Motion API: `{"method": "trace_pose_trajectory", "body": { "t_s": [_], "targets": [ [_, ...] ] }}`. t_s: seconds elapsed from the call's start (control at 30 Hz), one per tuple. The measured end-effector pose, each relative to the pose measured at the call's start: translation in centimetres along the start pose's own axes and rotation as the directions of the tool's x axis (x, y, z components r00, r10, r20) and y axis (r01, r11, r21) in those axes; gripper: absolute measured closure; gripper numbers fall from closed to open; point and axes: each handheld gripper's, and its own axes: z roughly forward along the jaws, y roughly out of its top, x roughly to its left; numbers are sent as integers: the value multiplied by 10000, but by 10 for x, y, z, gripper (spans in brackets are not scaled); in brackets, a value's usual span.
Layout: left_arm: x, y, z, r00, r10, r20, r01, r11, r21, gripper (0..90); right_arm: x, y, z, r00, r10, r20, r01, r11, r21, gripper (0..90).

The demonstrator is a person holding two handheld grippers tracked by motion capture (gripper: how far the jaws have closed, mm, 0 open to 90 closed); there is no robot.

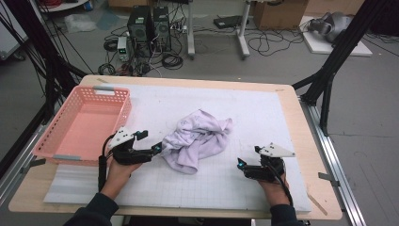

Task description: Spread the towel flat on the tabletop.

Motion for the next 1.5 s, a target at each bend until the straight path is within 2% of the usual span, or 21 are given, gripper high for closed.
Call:
{"method": "trace_pose_trajectory", "body": {
  "t_s": [0.13, 0.2, 0.23, 0.3, 0.43, 0.47, 0.53, 0.6, 0.63, 0.7, 0.73, 0.8, 0.83, 0.9, 0.97, 1.0, 1.1, 1.13, 1.27, 1.37, 1.5],
  "targets": [
    [-4, 0, 4, 9997, 81, 247, -85, 9998, 177, 236, 9, 16, 14, 9995, -248, -207, 248, 9997, 43, 167],
    [-6, -1, 6, 9989, 253, 400, -267, 9990, 347, 242, 11, 19, 18, 9992, -321, -229, 321, 9995, 28, 167],
    [-7, -2, 7, 9984, 326, 471, -348, 9983, 460, 265, 16, 24, 28, 9982, -511, -323, 517, 9985, 199, 178],
    [-7, -2, 9, 9975, 378, 590, -415, 9972, 621, 276, 17, 26, 31, 9976, -595, -359, 605, 9978, 262, 190],
    [-11, -3, 15, 9963, 426, 747, -487, 9955, 814, 296, 25, 35, 46, 9958, -667, -625, 695, 9967, 431, 280],
    [-12, -4, 16, 9959, 456, 777, -522, 9950, 853, 311, 28, 40, 54, 9945, -752, -728, 796, 9950, 598, 353],
    [-14, -4, 19, 9941, 580, 915, -670, 9928, 994, 327, 30, 42, 59, 9939, -752, -805, 804, 9948, 632, 385],
    [-15, -4, 22, 9912, 789, 1066, -907, 9897, 1108, 392, 35, 46, 69, 9918, -857, -947, 942, 9914, 903, 458],
    [-17, -5, 23, 9893, 948, 1106, -1079, 9870, 1191, 477, 38, 47, 75, 9907, -960, -965, 1062, 9886, 1070, 490],
    [-21, -7, 26, 9816, 1594, 1048, -1736, 9741, 1447, 709, 44, 48, 86, 9876, -1276, -915, 1403, 9788, 1493, 551],
    [-22, -8, 28, 9791, 1754, 1027, -1901, 9691, 1569, 770, 46, 48, 91, 9869, -1317, -929, 1453, 9766, 1587, 592],
    [-22, -8, 28, 9787, 1845, 895, -1967, 9681, 1554, 812, 45, 49, 93, 9873, -1175, -1067, 1329, 9794, 1518, 705],
    [-21, -7, 28, 9797, 1842, 792, -1943, 9697, 1481, 820, 44, 50, 93, 9869, -1120, -1163, 1295, 9792, 1563, 773],
    [-18, -6, 25, 9825, 1759, 609, -1829, 9731, 1399, 829, 45, 50, 89, 9830, -1438, -1145, 1614, 9733, 1632, 829],
    [-14, -4, 22, 9849, 1676, 440, -1719, 9773, 1238, 834, 45, 50, 77, 9795, -1466, -1382, 1685, 9720, 1636, 845],
    [-12, -4, 20, 9853, 1674, 339, -1703, 9783, 1184, 834, 45, 50, 77, 9795, -1466, -1382, 1685, 9720, 1636, 845],
    [-9, -3, 16, 9879, 1549, 114, -1553, 9826, 1016, 835, 42, 47, 58, 9753, -1565, -1557, 1782, 9744, 1369, 845],
    [-8, -2, 15, 9876, 1564, 100, -1566, 9829, 971, 835, 42, 43, 46, 9715, -1718, -1633, 1949, 9711, 1377, 845],
    [-6, -1, 13, 9903, 1385, -87, -1374, 9872, 805, 835, 39, 38, 31, 9684, -1865, -1655, 2103, 9674, 1407, 846],
    [-1, 0, 10, 9942, 1051, -244, -1034, 9925, 651, 836, 31, 32, 18, 9721, -1778, -1529, 2002, 9687, 1469, 847],
    [5, 0, 7, 9953, 753, -608, -719, 9958, 566, 838, 13, 22, 0, 9838, -1416, -1096, 1589, 9727, 1694, 849]
  ]
}}
